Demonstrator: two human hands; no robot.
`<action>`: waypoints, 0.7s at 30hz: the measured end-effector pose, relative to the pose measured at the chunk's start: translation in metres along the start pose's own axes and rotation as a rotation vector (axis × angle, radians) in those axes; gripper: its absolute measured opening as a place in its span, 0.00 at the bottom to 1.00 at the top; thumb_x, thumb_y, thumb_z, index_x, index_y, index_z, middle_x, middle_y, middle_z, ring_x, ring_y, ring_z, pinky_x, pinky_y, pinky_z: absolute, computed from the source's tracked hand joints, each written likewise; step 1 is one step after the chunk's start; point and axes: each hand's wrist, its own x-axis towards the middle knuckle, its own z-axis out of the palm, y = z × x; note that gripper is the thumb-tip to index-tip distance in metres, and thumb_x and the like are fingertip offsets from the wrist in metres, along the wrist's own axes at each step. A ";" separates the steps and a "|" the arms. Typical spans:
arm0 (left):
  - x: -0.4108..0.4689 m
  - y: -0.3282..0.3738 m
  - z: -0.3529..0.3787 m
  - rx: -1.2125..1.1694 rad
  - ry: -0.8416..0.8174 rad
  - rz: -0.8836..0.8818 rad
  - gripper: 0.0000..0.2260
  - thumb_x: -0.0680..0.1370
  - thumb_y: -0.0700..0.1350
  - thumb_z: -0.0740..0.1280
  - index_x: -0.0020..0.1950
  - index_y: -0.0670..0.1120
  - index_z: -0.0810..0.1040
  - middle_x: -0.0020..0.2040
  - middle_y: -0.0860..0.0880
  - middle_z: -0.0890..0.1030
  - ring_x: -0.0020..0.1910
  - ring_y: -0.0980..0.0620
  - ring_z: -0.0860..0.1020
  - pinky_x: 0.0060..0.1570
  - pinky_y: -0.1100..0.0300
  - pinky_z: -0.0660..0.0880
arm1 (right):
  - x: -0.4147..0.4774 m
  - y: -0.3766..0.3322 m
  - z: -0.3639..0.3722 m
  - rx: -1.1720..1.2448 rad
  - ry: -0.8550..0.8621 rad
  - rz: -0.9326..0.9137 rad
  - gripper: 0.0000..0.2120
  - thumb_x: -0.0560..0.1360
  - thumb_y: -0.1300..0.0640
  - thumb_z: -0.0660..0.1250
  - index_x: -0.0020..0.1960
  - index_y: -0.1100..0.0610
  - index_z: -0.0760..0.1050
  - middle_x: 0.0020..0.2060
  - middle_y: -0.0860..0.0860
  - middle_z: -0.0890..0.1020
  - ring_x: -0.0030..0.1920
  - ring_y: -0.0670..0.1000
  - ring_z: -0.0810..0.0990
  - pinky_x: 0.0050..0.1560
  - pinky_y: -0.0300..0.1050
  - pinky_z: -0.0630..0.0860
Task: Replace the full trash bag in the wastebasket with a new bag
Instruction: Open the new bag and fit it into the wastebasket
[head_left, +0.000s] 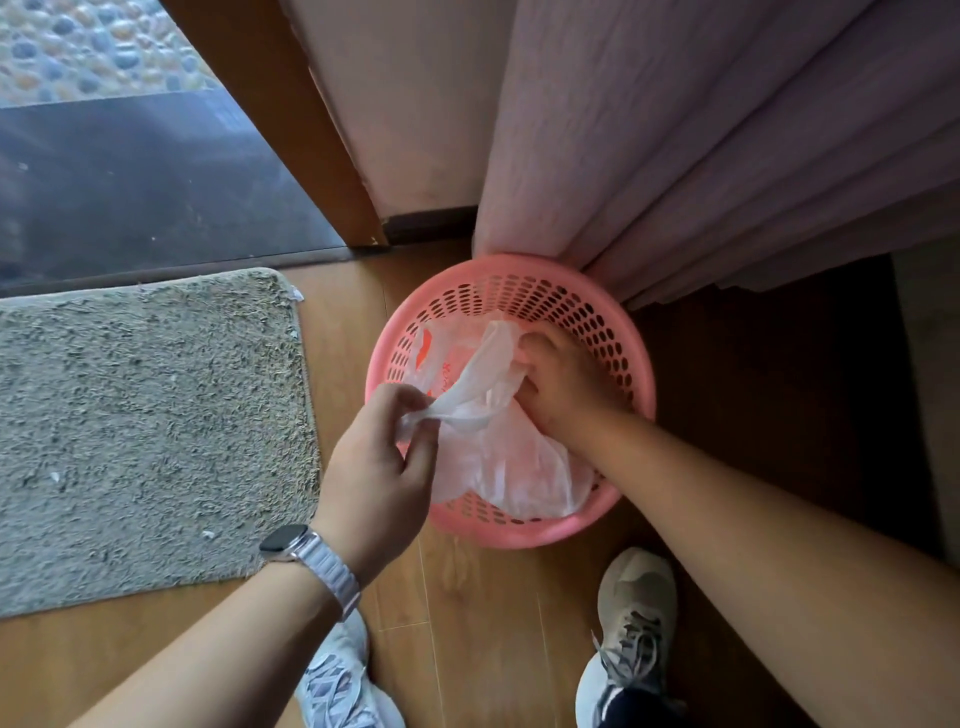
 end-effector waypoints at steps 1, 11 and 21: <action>0.002 0.001 0.000 -0.005 0.015 -0.009 0.05 0.75 0.50 0.62 0.49 0.59 0.69 0.44 0.62 0.78 0.40 0.56 0.76 0.42 0.56 0.73 | -0.004 -0.001 -0.004 0.080 0.034 0.005 0.17 0.75 0.54 0.65 0.62 0.58 0.74 0.65 0.53 0.72 0.63 0.56 0.72 0.62 0.51 0.71; -0.001 0.019 -0.017 -0.064 0.057 -0.063 0.05 0.78 0.46 0.65 0.50 0.52 0.69 0.38 0.57 0.76 0.36 0.62 0.74 0.35 0.61 0.66 | -0.115 -0.018 -0.036 -0.030 0.084 -0.179 0.23 0.66 0.46 0.69 0.55 0.58 0.74 0.55 0.55 0.75 0.56 0.57 0.75 0.58 0.51 0.75; -0.002 0.008 -0.020 -0.153 0.024 -0.077 0.05 0.73 0.56 0.62 0.47 0.60 0.69 0.41 0.50 0.81 0.41 0.44 0.81 0.44 0.41 0.77 | -0.040 -0.025 -0.001 -0.412 -0.282 -0.185 0.19 0.77 0.50 0.57 0.66 0.52 0.69 0.64 0.52 0.71 0.65 0.56 0.68 0.65 0.53 0.66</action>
